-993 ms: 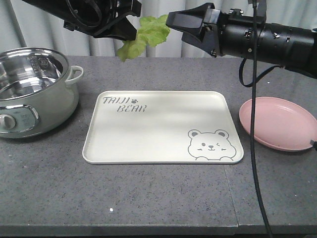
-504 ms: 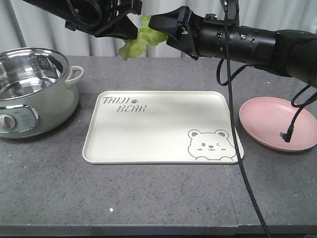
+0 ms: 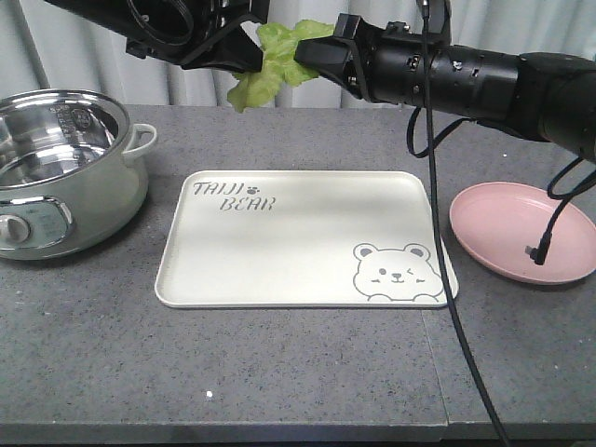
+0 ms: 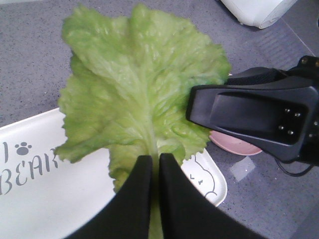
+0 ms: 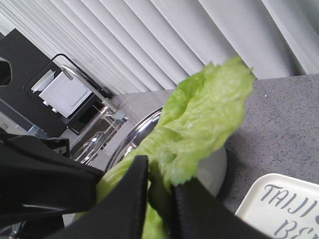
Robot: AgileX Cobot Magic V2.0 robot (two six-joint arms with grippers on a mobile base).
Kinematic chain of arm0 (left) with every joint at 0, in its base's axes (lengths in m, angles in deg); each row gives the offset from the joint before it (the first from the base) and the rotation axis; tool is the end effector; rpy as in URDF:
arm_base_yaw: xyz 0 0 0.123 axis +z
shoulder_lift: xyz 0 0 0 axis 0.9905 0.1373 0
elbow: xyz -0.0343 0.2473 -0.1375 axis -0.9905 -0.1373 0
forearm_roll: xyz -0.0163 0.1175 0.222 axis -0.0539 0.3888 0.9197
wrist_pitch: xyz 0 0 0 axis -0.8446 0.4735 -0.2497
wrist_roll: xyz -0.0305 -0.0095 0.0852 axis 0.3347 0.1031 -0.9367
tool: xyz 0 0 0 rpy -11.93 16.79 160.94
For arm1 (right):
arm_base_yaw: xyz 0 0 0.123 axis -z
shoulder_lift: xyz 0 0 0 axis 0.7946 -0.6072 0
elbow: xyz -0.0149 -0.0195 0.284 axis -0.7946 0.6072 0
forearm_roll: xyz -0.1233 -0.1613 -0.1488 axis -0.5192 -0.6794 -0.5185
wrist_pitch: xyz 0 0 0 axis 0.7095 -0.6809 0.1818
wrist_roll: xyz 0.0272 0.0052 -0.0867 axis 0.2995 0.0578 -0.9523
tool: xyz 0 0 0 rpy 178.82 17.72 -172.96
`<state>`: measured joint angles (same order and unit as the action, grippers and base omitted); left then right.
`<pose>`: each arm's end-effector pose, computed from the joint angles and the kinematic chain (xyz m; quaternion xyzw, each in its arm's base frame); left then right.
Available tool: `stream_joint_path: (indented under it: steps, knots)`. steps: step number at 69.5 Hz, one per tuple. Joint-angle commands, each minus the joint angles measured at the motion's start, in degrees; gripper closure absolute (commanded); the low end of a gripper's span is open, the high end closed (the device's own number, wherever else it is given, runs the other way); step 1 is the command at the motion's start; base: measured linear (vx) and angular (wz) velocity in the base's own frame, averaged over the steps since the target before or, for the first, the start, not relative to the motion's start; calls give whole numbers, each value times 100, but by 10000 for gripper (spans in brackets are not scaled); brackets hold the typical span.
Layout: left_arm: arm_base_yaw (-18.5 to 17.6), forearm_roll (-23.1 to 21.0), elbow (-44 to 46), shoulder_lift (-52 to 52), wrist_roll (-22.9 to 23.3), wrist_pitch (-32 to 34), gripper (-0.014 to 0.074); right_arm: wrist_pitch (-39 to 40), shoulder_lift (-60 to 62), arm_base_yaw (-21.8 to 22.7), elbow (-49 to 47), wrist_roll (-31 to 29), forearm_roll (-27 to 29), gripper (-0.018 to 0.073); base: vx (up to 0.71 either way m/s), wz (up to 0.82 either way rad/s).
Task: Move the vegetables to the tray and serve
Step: 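Bring the right gripper to the leaf and close on it, then open the left gripper and carry the leaf toward the pink plate, then lower the leaf onto the pink plate and open the right gripper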
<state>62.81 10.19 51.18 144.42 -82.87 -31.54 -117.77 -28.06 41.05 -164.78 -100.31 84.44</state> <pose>0.3761 -0.1743 0.4319 0.1601 0.8781 -0.3031 0.3338 0.4045 0.1483 0.3483 -0.0842 0.7253 0.5222 0.4407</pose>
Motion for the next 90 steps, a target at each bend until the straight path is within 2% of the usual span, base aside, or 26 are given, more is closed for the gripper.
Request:
stream_joint_path:
  steps: [1, 17, 36, 46, 56, 69, 73, 83, 90]
  knots:
    - [-43, -243, 192, -328, -6, 333, 605, -153, 294, 1, -198, -138, 573, 573, 0, 0]
    - [-43, -243, 192, -328, -25, 320, 567, -240, 294, 10, -198, -278, 573, 568, 0, 0]
    - [-33, -237, 192, -365, -25, 116, 346, -23, 294, 124, -522, -467, 573, 564, 0, 0]
    - [-25, -141, 192, -500, -25, 122, 261, -94, 336, 566, -646, -361, 551, 564, 0, 0]
    - [-25, 252, 192, -691, -25, 50, 254, -419, 497, 1296, -646, -47, 230, 564, 0, 0]
    - [-25, 703, 192, -777, -20, -173, 254, -1481, 639, 2708, -646, 1035, -857, 564, 0, 0]
    - [-25, 725, 192, -777, -20, -188, 254, -1818, 639, 3094, -646, 1169, -1321, 564, 0, 0]
    - [-25, 719, 192, -757, -20, -149, 255, -2065, 639, 3604, -646, 1990, -2943, 564, 0, 0]
    - [-25, 719, 192, -747, -20, -140, 255, -2123, 639, 3624, -646, 2291, -4059, 564, 0, 0]
